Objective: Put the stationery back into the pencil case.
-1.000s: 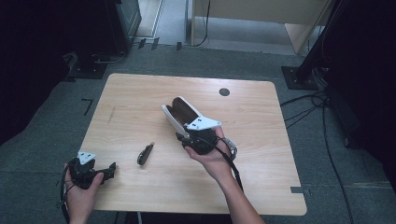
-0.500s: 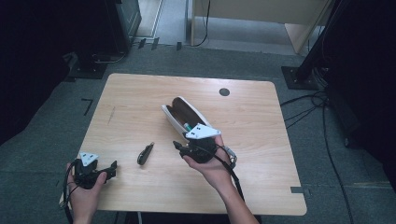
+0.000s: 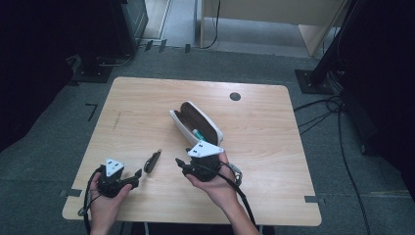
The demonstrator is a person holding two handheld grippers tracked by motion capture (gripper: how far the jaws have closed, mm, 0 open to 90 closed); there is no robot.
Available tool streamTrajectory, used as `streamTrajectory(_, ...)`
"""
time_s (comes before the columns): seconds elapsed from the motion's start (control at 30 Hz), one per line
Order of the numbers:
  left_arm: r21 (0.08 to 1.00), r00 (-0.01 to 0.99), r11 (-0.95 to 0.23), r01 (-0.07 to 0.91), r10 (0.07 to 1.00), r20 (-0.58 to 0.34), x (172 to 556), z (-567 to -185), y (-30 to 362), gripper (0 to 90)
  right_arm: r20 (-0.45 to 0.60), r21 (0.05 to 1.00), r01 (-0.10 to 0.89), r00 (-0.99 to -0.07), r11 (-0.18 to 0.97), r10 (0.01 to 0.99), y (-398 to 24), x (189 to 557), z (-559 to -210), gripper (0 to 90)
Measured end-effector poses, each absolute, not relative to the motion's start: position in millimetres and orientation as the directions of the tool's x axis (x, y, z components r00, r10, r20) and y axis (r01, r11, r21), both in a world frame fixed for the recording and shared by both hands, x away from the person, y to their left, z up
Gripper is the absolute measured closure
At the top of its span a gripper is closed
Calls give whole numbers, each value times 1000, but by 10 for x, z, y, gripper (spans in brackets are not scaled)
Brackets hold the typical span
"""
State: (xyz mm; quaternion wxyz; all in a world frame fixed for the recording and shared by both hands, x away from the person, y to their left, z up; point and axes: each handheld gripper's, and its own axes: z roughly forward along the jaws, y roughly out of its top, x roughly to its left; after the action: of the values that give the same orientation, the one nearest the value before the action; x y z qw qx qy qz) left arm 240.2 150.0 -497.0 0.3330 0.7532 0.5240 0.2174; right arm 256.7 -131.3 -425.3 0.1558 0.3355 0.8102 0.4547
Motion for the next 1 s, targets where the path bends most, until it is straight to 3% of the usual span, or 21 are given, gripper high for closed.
streamTrajectory(0.27, 733, 392, -224, 642, 918, -63, 2400, -4945, 1334, 262, 64, 839, 405, -736, 363, 674, -1271, 2535, -4335, 513)
streamTrajectory(0.43, 759, 387, -142, 636, 909, -154, 2378, -4883, 1355, 311, 63, 842, 403, -734, 359, 676, -1293, 2517, -4348, 513)
streamTrajectory(0.7, 738, 439, -231, 634, 893, -98, 2406, -4936, 1125, 305, 69, 841, 410, -730, 354, 680, -1311, 2499, -4390, 514)
streamTrajectory(0.83, 725, 450, -272, 632, 891, -58, 2407, -4964, 1044, 368, 61, 838, 407, -731, 363, 680, -1318, 2493, -4410, 514)
streamTrajectory(1.0, 717, 440, -300, 629, 898, -10, 2406, -4997, 992, 511, 64, 833, 417, -725, 362, 686, -1336, 2487, -4445, 514)
